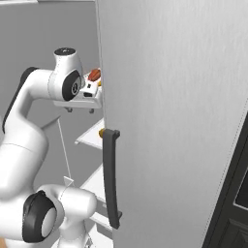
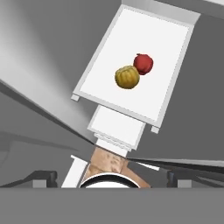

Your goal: Take the bell pepper and squash from the second highest rack and move them to the highest rack where the carrot and sweet potato are located, to maximize freezer space. Close the freezer door after rearranging.

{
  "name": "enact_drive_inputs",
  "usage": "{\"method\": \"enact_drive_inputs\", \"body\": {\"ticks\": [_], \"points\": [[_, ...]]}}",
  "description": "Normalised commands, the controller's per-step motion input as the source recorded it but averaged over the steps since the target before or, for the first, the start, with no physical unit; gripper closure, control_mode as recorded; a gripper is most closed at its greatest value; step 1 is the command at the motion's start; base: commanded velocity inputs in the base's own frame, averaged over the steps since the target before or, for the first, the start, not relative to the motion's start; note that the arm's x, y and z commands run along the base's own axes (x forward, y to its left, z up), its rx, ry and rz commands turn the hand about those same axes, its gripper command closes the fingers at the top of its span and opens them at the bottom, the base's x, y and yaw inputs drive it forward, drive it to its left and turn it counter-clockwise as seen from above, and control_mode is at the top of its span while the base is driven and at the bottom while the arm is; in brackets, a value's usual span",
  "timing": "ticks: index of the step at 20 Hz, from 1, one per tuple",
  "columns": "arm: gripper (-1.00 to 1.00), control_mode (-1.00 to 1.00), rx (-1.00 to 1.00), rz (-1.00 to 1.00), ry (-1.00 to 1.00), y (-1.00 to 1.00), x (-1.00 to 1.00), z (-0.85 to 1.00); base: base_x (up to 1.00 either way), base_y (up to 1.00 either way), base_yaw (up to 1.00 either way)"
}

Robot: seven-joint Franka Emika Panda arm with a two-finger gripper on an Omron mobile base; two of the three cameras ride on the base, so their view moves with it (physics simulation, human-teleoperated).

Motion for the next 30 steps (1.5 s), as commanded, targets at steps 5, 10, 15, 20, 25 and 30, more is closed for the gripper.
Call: {"method": "enact_drive_inputs", "body": {"ticks": [5, 10, 15, 20, 25, 30], "points": [[-1.00, -1.00, 0.00, 0.01, 0.02, 0.00, 0.09, -0.33, 0.26, -0.02, 0.00], [-1.00, -1.00, 0.00, 0.20, 0.00, -0.12, -0.01, -0.63, 0.00, 0.00, 0.00], [-1.00, -1.00, 0.01, 0.57, -0.07, -0.41, -0.30, -0.12, 0.00, 0.00, 0.00], [-1.00, -1.00, -0.15, 0.70, 0.02, 0.06, -0.20, -0.16, 0.00, 0.00, 0.00], [-1.00, -1.00, -0.35, 0.44, 0.06, 0.41, 0.00, -0.27, 0.00, 0.00, 0.00], [-1.00, -1.00, -0.10, 0.05, 0.00, 0.07, 0.06, -0.28, 0.00, 0.00, 0.00]]}}
